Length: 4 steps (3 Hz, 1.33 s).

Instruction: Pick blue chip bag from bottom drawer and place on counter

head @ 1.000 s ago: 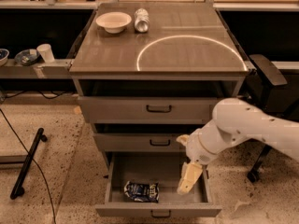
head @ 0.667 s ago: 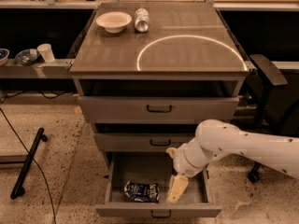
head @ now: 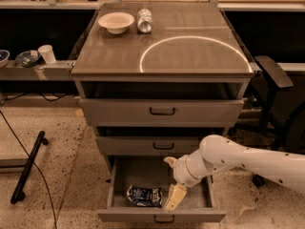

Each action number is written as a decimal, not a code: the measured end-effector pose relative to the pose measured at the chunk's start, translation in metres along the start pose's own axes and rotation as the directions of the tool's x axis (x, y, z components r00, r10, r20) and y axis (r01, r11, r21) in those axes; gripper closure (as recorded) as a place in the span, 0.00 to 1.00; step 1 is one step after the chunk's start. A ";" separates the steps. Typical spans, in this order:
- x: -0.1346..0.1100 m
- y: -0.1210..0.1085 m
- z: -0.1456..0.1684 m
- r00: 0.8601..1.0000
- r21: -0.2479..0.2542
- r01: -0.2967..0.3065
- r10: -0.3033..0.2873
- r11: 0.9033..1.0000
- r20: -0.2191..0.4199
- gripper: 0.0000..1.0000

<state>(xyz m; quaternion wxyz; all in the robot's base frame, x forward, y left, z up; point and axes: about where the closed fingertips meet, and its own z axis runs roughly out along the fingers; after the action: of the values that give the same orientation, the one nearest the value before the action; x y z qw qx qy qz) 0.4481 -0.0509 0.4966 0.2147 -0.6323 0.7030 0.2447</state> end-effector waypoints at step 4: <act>0.027 -0.058 0.105 0.988 -0.019 0.119 -0.116 0.993 0.107 0.00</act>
Offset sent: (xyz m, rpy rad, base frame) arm 0.0734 0.0427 -0.1191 0.1176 -0.0247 0.0693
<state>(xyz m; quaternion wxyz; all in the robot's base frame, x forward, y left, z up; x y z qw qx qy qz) 0.5024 -0.0116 0.3932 0.2576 -0.6614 0.6492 0.2735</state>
